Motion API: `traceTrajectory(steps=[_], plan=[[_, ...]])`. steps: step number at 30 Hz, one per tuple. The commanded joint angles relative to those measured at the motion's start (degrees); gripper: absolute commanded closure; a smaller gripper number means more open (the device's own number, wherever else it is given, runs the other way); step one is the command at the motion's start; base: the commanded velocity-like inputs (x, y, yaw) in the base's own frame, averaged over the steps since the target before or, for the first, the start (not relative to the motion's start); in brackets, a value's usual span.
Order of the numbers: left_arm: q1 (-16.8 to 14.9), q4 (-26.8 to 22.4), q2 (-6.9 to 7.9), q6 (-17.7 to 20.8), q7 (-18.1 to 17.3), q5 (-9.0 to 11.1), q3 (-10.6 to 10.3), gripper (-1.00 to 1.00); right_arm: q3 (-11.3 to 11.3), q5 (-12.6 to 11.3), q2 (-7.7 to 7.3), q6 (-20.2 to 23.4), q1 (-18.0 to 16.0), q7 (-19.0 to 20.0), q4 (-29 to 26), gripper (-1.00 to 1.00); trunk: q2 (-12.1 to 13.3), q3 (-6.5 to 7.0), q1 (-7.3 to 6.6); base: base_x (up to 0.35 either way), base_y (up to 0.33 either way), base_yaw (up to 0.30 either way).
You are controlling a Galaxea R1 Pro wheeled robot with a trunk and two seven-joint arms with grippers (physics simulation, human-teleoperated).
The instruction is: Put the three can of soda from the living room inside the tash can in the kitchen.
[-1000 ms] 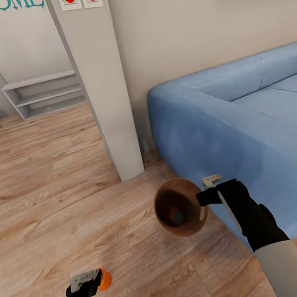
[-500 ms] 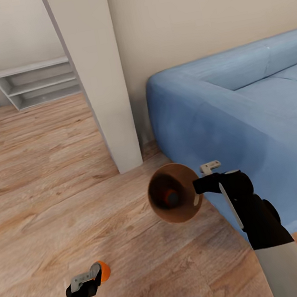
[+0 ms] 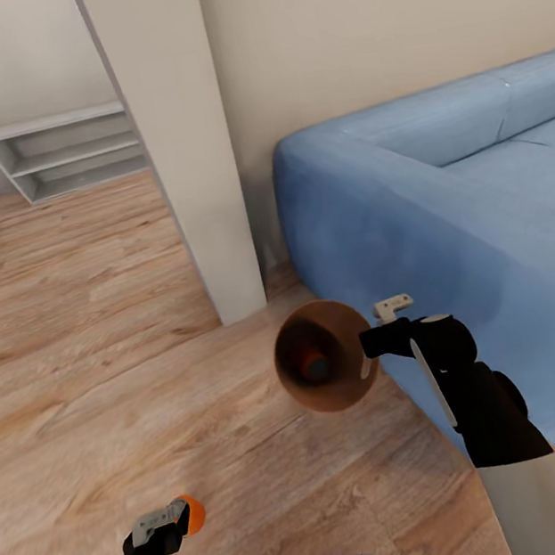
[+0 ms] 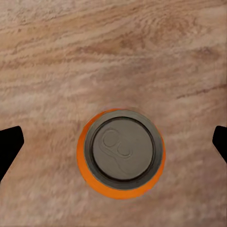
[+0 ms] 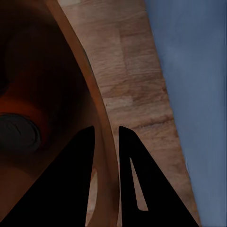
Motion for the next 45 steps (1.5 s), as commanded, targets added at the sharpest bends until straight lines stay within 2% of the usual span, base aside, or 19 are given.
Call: traceTrajectory(steps=[1, 9, 20, 43, 45], plan=[[0.0, 0.0, 0.0, 0.0, 0.0, 0.0, 0.0, -1.0, 0.0, -1.1, -0.02, 0.1, 0.0, 0.1, 0.0, 1.0, 0.0, 0.01, -0.01, 0.219, 0.0, 0.0], [0.1, 0.0, 0.0, -0.3, 0.2, 0.4, 0.1, -1.0, 0.0, -1.1, -0.01, 0.1, 0.0, 0.1, -0.1, 1.0, 0.0, 0.01, -0.01, 0.06, 0.0, 0.0], [0.0, 0.0, 0.0, -0.1, 0.2, 0.4, 0.1, -1.0, -0.1, -1.2, -0.05, 0.1, 0.0, 0.1, -0.1, 1.0, -0.2, -2.43, 0.28, 0.002, 0.0, 0.0], [0.2, -0.6, 0.08, -0.2, -0.1, 0.3, 0.1, -1.0, -0.1, -1.2, -0.06, 0.1, 0.0, 0.1, -0.1, 1.0, -0.2, -2.43, 0.28, 0.063, 0.0, 0.0], [0.2, -0.6, 0.09, -0.2, -0.1, 0.4, 0.1, -1.0, -0.1, -1.2, -0.05, 0.1, 0.0, 0.1, -0.1, 1.0, -0.2, -2.87, 0.33, 0.006, 0.0, 0.0]])
